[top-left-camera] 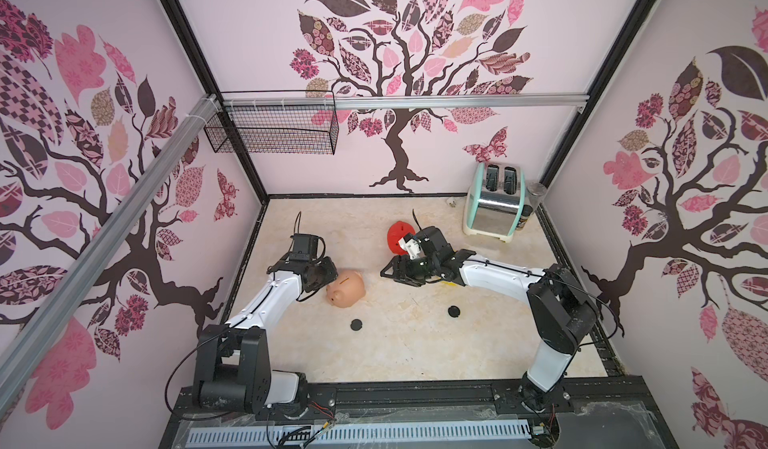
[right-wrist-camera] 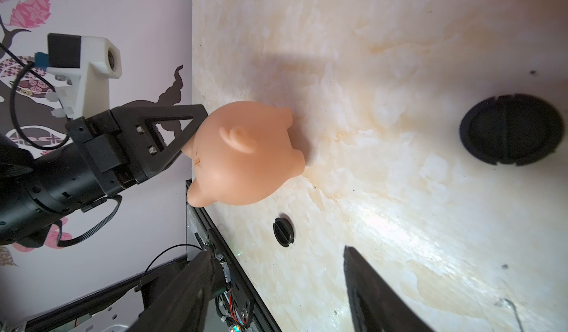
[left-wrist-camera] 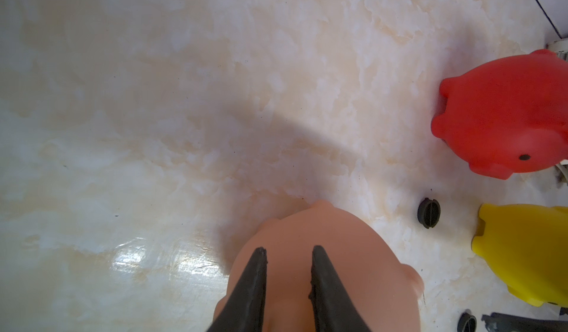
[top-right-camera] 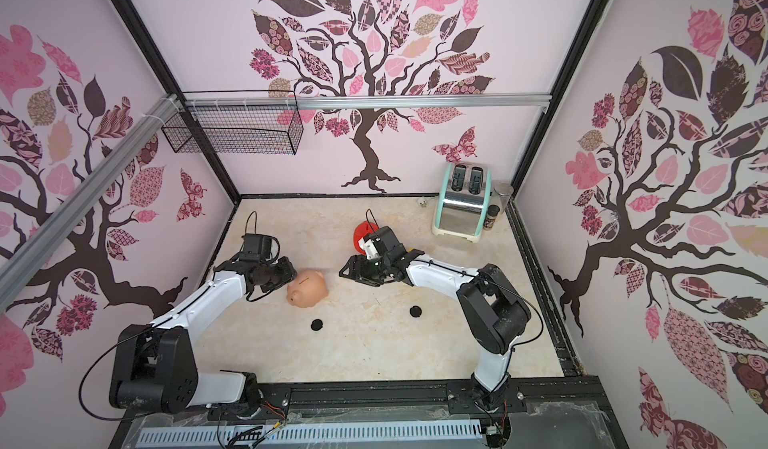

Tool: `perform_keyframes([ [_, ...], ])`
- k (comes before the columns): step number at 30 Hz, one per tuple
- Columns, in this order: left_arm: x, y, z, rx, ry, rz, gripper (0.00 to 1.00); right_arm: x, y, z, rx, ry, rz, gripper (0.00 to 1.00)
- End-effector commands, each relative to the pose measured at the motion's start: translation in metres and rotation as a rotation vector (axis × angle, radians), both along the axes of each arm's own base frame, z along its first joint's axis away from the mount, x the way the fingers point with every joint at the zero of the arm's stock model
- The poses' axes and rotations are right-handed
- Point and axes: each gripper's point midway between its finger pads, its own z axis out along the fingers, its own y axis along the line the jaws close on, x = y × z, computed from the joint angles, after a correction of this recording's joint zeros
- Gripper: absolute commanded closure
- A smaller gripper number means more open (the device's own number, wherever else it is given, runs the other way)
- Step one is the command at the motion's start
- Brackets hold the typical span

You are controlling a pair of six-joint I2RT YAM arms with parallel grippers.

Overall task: Close piggy banks
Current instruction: Adjust the piggy bank at the center of the board.

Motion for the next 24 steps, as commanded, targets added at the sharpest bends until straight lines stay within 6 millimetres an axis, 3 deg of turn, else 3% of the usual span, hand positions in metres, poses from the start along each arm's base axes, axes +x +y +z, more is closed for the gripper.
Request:
perform_keyframes([
  [1,-0.004,0.003,-0.005,0.005,0.037,0.018,0.71,0.001,0.004,0.008,-0.004,-0.034,0.013,0.3],
  [7,-0.006,0.005,-0.009,0.011,0.054,0.028,0.71,-0.005,0.009,0.007,0.004,-0.047,0.03,0.29],
  [24,-0.005,0.004,-0.01,-0.001,0.063,0.036,0.7,-0.048,0.035,-0.002,0.006,-0.087,0.125,0.25],
])
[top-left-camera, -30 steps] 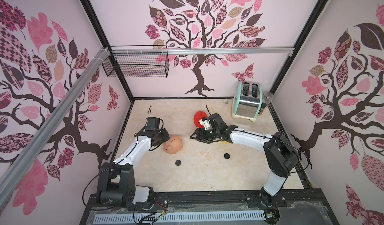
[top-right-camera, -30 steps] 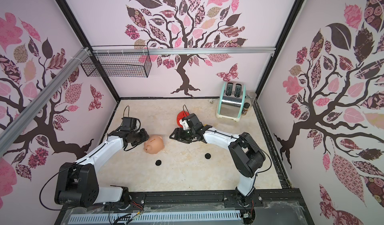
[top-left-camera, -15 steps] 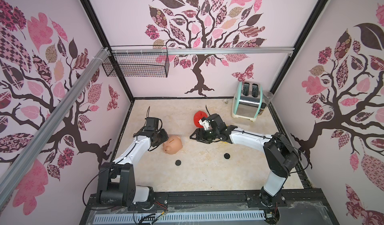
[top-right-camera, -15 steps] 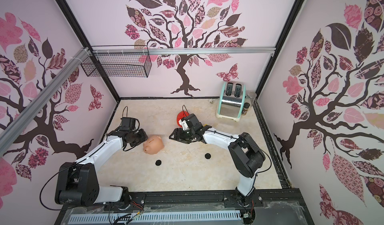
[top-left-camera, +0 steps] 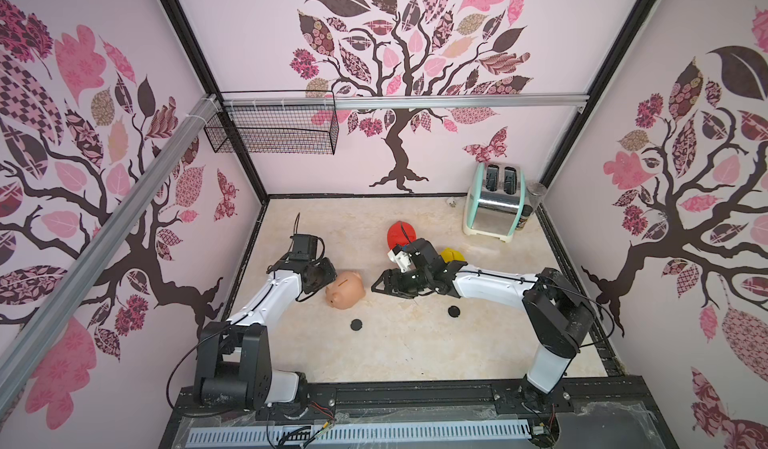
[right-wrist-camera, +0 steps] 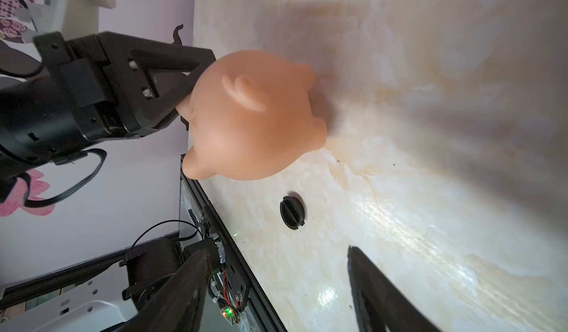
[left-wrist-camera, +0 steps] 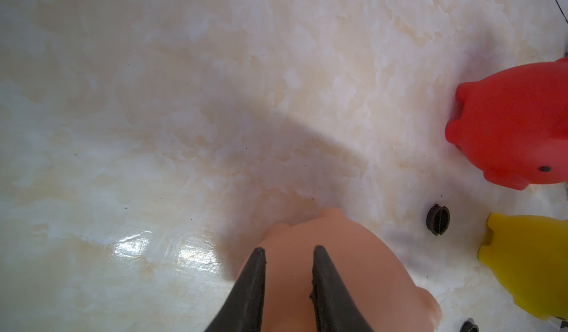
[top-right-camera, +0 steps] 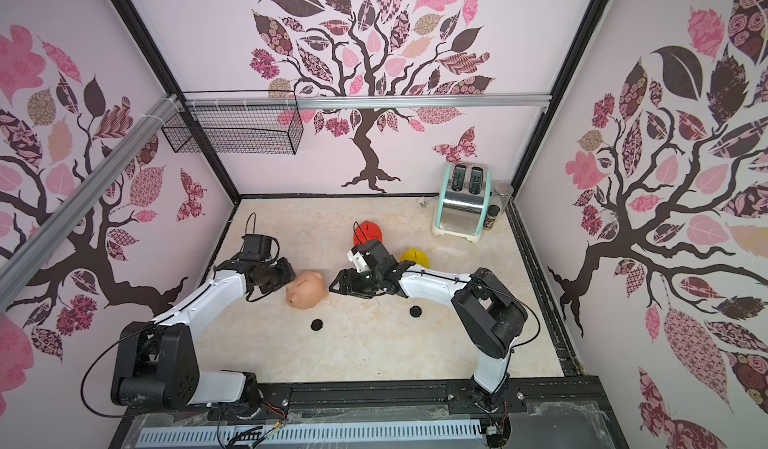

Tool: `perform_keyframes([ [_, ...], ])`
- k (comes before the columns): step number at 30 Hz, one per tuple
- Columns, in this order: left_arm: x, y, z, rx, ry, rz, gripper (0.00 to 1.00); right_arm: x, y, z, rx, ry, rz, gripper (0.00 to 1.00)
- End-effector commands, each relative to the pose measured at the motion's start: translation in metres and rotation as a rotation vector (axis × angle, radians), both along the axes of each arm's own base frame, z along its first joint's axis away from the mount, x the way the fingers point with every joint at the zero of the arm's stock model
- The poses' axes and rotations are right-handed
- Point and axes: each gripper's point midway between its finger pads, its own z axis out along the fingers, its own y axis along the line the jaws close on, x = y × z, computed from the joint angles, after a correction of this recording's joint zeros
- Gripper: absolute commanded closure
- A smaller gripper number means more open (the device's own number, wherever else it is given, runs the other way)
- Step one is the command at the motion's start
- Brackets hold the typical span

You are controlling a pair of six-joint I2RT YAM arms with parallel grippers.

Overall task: Close piggy banks
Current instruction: Adjust the piggy bank at the center of the board.

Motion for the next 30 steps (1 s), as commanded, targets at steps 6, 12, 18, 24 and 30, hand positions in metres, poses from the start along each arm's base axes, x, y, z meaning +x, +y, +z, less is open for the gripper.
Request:
perform_keyframes([
  [6,-0.004,0.001,-0.003,-0.002,0.033,0.007,0.69,-0.016,0.024,0.008,0.005,-0.115,0.084,0.21],
  [12,-0.004,0.0,-0.005,-0.006,0.04,0.006,0.69,-0.026,0.038,0.005,0.001,-0.152,0.129,0.18],
  [18,-0.005,0.0,-0.005,-0.007,0.044,0.006,0.68,-0.027,0.049,0.001,-0.005,-0.181,0.139,0.17],
  [24,-0.005,0.0,-0.006,-0.009,0.048,0.008,0.68,-0.024,0.06,-0.01,-0.025,-0.193,0.143,0.17],
  [30,-0.006,-0.001,-0.005,-0.012,0.054,0.007,0.68,-0.013,0.068,-0.023,-0.048,-0.198,0.117,0.24],
])
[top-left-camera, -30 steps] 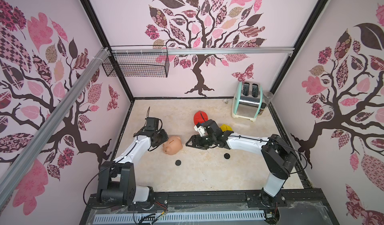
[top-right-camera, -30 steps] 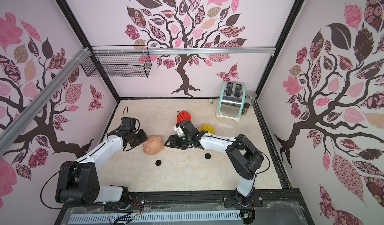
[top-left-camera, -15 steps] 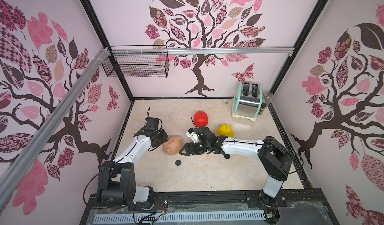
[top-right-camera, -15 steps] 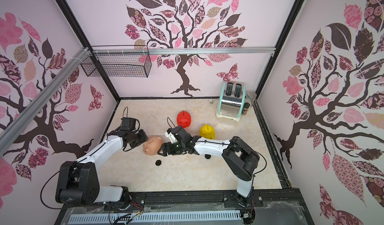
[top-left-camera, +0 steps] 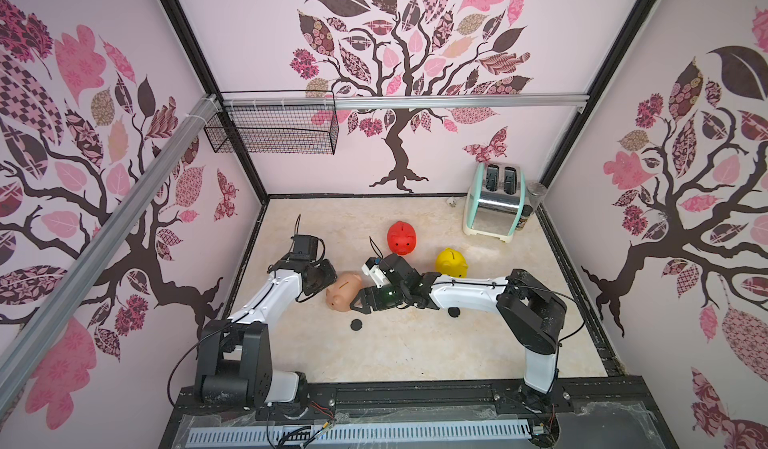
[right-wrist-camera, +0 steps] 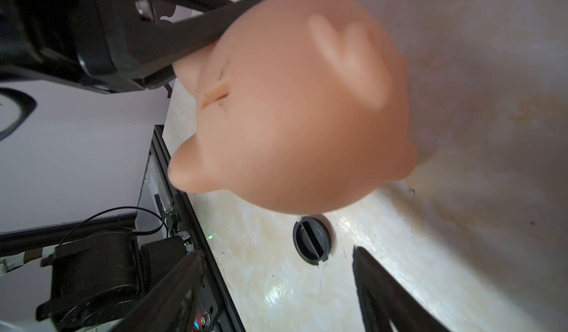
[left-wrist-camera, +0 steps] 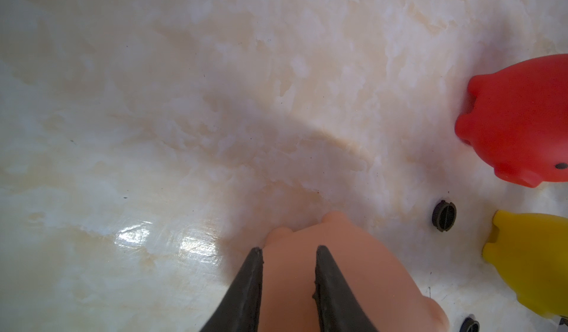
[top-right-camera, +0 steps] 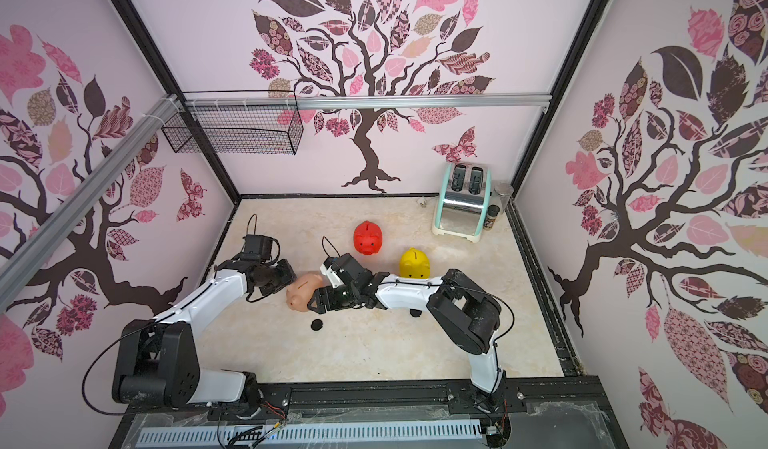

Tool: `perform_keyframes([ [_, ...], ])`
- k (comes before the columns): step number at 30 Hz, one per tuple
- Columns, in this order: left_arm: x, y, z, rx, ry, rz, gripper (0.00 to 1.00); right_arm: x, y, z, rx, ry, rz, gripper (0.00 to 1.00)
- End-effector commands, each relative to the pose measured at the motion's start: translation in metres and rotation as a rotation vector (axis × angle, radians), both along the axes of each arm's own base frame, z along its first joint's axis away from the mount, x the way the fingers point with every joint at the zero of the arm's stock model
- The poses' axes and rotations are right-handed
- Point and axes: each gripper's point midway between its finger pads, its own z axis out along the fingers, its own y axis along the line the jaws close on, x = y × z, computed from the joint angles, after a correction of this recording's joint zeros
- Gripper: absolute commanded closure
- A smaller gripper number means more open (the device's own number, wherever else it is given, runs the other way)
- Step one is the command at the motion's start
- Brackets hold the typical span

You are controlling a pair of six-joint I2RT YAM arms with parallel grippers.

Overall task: Close piggy banks
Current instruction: Adjust the piggy bank at the center of the board.

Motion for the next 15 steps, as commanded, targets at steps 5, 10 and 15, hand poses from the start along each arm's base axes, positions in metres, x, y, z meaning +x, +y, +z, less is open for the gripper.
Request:
perform_keyframes([
  [5,-0.005,0.0,0.007,-0.003,0.014,0.001,0.67,0.02,0.016,-0.005,-0.022,-0.041,-0.035,0.25],
  [10,-0.011,0.005,0.016,0.019,0.003,0.006,0.63,0.04,0.012,-0.009,-0.05,-0.036,-0.073,0.26],
  [15,-0.015,0.005,0.029,0.016,-0.017,0.001,0.59,0.064,0.003,-0.013,-0.06,-0.007,-0.111,0.27],
])
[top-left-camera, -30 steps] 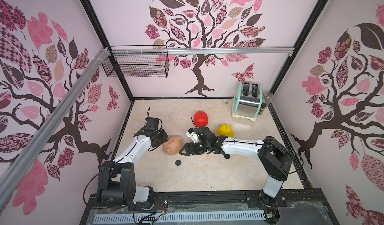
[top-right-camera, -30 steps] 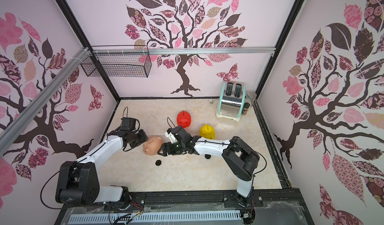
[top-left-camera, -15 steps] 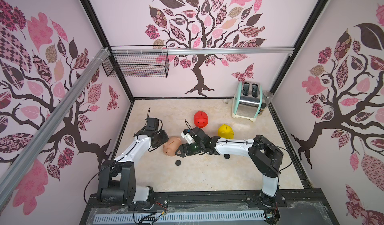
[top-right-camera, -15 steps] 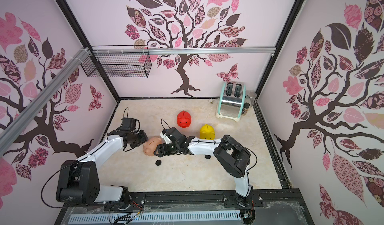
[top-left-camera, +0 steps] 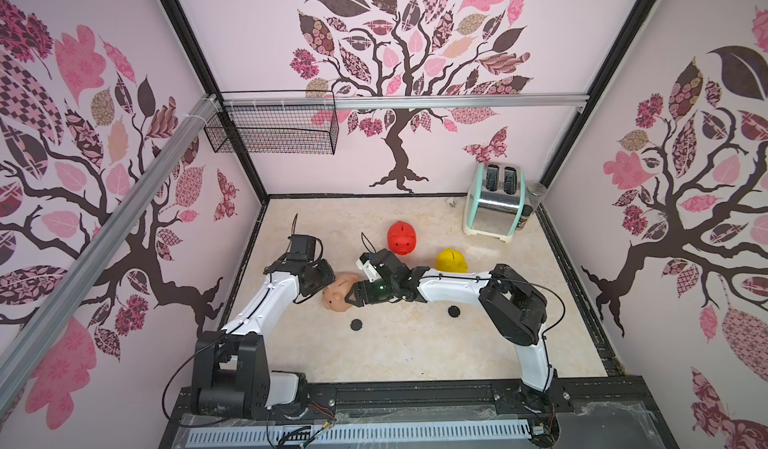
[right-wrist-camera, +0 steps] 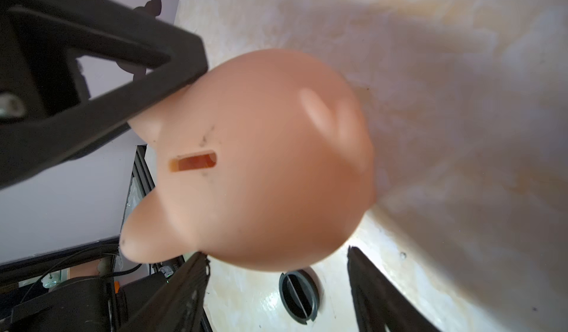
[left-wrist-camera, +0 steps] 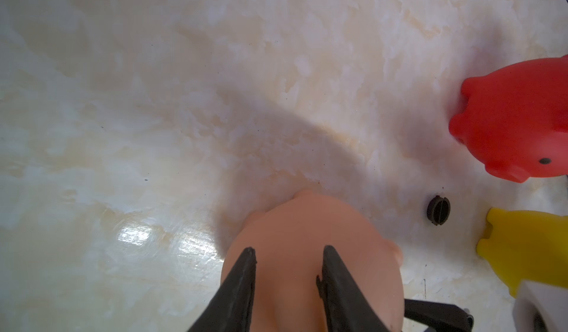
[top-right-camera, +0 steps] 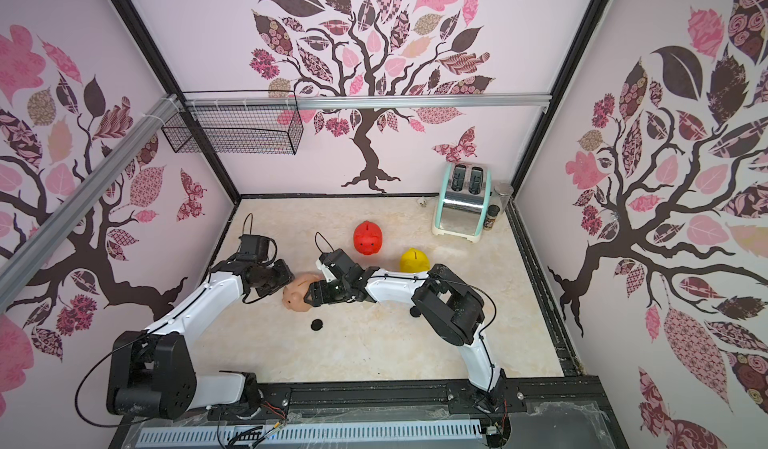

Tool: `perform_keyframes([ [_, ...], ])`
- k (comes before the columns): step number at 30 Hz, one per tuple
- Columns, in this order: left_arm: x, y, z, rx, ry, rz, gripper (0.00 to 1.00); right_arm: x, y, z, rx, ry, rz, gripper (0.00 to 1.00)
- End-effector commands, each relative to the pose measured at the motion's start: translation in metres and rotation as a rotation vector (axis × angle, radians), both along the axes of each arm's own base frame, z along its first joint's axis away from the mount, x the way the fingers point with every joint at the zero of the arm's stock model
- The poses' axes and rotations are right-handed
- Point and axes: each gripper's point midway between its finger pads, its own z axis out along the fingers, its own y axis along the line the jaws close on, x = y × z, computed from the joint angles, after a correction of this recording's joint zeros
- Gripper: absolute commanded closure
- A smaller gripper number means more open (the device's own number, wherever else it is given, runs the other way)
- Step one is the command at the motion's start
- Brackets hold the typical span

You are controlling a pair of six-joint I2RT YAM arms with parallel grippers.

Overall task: Close piggy banks
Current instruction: Adjust the piggy bank at the center of the board.

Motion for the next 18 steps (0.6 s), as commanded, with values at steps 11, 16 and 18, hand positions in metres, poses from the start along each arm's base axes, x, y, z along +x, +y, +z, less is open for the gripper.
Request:
perform_keyframes([
  [11,-0.025,-0.006,0.03,-0.018,-0.014,-0.082,0.52,0.066,-0.027,0.014,-0.011,-0.009,-0.105,0.27],
  [16,-0.026,-0.012,0.044,-0.012,-0.057,-0.16,0.51,0.067,-0.038,0.023,-0.017,-0.024,-0.1,0.27],
  [18,-0.025,-0.018,0.048,-0.014,-0.072,-0.227,0.52,0.065,-0.042,0.026,-0.019,-0.033,-0.094,0.26],
])
